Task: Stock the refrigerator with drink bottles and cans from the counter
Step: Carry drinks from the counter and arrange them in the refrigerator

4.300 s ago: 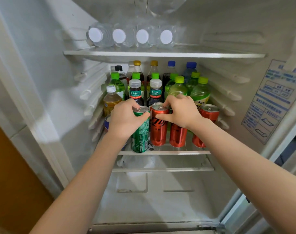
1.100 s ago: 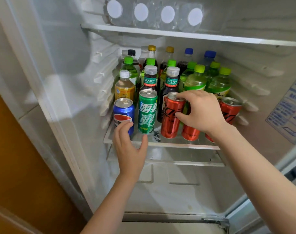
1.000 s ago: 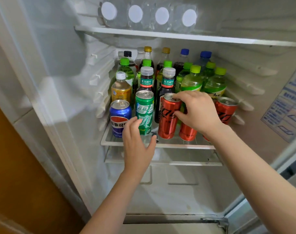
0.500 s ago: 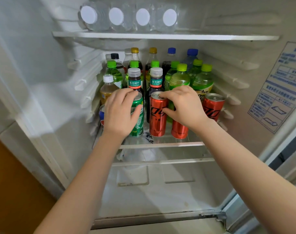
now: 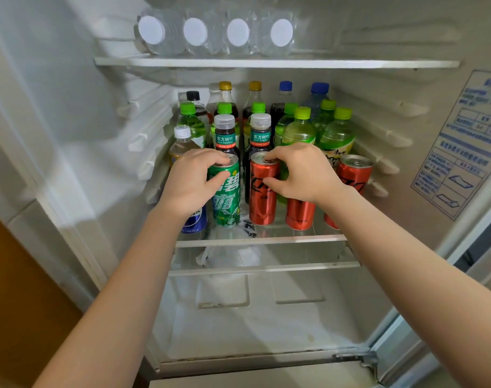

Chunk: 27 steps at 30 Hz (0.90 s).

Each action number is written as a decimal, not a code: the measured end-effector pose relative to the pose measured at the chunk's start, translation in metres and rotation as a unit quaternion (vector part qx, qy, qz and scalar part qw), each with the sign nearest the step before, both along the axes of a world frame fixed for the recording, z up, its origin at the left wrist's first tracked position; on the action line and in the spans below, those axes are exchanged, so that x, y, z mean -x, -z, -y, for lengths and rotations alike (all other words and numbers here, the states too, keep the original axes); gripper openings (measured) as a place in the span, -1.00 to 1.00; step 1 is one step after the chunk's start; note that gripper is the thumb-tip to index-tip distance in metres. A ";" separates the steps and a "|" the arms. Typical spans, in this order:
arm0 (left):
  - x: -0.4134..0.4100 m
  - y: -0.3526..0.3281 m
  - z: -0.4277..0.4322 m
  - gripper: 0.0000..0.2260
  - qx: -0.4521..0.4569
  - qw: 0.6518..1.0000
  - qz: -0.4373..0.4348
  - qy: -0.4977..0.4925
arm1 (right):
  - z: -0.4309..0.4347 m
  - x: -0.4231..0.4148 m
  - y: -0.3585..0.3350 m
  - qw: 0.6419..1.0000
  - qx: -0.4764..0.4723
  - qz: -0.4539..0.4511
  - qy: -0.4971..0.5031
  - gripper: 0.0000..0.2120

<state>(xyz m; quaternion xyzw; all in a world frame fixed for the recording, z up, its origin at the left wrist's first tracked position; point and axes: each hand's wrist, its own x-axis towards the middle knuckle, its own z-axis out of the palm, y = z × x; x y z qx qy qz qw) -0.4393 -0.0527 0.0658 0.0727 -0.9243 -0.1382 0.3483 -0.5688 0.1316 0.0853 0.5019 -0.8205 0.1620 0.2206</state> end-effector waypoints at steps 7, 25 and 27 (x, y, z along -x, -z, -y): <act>-0.002 -0.001 -0.002 -0.76 0.022 1.000 -0.002 -0.016 | 0.011 -0.001 -0.007 0.998 -0.006 0.048 0.026 -0.68; 0.000 0.003 -0.011 -0.72 0.005 1.000 -0.015 -0.023 | -0.002 0.003 -0.006 0.995 0.009 0.091 -0.036 -0.68; 0.002 0.003 -0.014 -0.70 0.018 0.999 -0.018 -0.024 | -0.013 0.004 -0.006 0.991 0.076 0.105 -0.015 -0.71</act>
